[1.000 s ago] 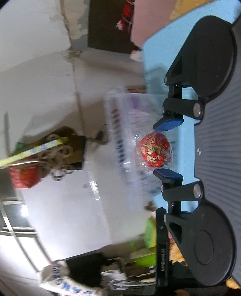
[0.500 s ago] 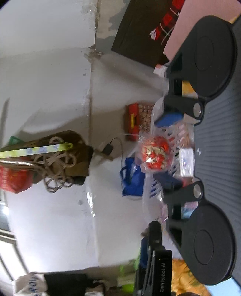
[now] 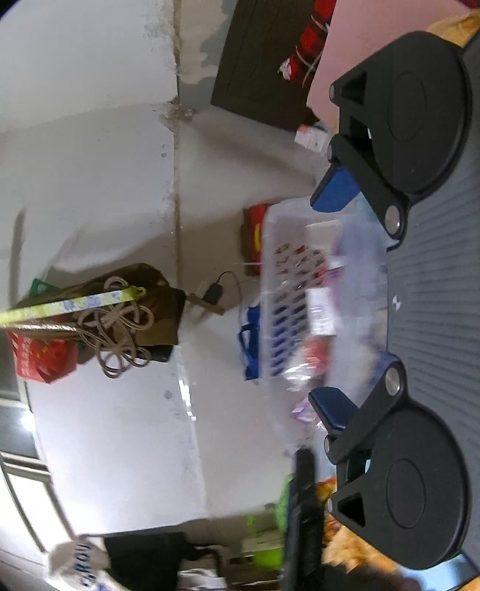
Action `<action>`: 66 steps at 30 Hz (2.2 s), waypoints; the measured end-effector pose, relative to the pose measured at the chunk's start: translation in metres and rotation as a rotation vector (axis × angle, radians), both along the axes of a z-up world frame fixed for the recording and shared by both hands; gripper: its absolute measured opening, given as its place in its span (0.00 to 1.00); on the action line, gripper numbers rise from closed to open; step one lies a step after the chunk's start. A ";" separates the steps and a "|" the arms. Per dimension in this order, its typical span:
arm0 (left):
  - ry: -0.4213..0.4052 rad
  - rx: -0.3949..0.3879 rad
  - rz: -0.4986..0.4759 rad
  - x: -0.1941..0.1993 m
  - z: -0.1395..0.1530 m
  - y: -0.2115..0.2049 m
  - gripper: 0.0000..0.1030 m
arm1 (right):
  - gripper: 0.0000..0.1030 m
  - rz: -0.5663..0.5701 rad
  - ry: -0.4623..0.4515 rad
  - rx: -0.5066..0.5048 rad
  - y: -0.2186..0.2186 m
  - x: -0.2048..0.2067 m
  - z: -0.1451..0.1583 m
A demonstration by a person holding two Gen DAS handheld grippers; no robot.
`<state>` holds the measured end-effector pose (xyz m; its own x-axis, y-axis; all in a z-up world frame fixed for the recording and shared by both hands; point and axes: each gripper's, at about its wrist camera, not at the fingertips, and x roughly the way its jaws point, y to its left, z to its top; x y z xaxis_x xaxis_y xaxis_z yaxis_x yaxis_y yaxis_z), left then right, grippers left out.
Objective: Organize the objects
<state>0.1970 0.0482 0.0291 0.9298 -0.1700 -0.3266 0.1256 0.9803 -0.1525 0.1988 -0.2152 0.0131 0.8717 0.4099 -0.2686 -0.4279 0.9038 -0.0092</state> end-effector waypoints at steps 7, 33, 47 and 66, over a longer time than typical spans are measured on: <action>0.008 -0.004 0.025 -0.012 -0.004 -0.001 0.75 | 1.00 -0.012 0.054 -0.012 -0.008 -0.018 -0.021; 0.085 0.029 0.013 -0.001 0.012 -0.020 0.94 | 1.00 -0.159 0.112 0.099 -0.024 -0.010 0.004; 0.101 0.072 0.009 0.001 0.021 -0.031 0.94 | 1.00 -0.143 0.096 0.102 -0.035 -0.007 0.018; 0.126 0.037 0.020 0.003 0.019 -0.026 0.94 | 1.00 -0.134 0.074 0.057 -0.022 -0.005 0.023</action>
